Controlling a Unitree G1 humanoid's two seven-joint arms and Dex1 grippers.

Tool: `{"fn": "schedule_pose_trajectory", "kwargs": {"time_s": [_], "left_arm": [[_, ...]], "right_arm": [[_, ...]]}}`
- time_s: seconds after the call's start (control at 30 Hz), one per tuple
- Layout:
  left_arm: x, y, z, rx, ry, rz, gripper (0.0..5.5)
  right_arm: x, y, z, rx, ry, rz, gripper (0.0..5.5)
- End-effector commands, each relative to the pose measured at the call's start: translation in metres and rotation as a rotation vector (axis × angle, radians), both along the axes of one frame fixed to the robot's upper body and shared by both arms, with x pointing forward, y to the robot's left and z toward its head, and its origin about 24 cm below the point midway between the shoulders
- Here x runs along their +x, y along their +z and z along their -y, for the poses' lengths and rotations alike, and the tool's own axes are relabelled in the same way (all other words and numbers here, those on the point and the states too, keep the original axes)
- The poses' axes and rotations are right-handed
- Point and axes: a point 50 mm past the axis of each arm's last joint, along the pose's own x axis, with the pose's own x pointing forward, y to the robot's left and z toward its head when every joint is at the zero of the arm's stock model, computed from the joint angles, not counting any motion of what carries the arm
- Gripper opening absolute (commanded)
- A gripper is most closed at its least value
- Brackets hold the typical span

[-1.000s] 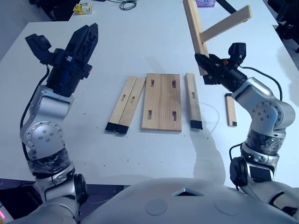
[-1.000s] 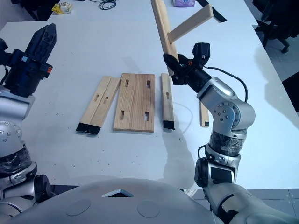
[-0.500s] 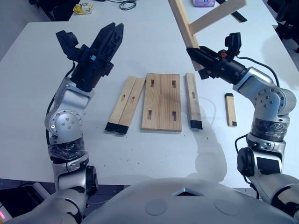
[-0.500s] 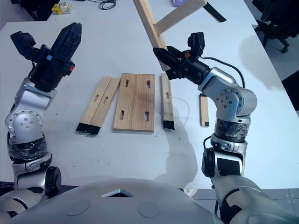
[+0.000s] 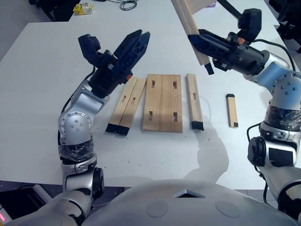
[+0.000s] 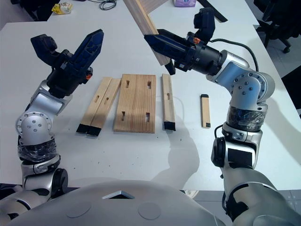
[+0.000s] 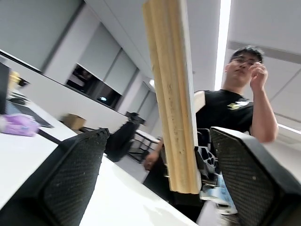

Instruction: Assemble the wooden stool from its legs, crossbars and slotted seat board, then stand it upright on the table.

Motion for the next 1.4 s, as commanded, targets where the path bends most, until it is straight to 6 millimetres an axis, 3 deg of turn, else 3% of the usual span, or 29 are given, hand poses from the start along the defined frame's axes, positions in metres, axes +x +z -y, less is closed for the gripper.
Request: {"fn": "schedule_pose_trajectory", "kwargs": {"time_s": [0.03, 0.47, 1.0, 1.4], "left_arm": [[-0.002, 0.012, 0.009, 0.015, -0.096, 0.027, 3.98], [-0.01, 0.023, 0.015, 0.069, -0.267, 0.084, 3.98], [-0.015, 0.012, 0.016, 0.112, -0.317, 0.059, 3.98], [-0.004, 0.001, 0.014, 0.103, -0.201, -0.014, 2.29]], "right_arm": [[-0.003, 0.011, -0.005, -0.001, 0.096, 0.034, 2.07], [-0.009, 0.007, -0.013, -0.06, 0.278, 0.052, 2.07], [-0.005, -0.002, -0.02, -0.164, 0.346, 0.109, 2.07], [-0.004, -0.005, -0.022, -0.165, 0.309, 0.139, 2.07]]}}
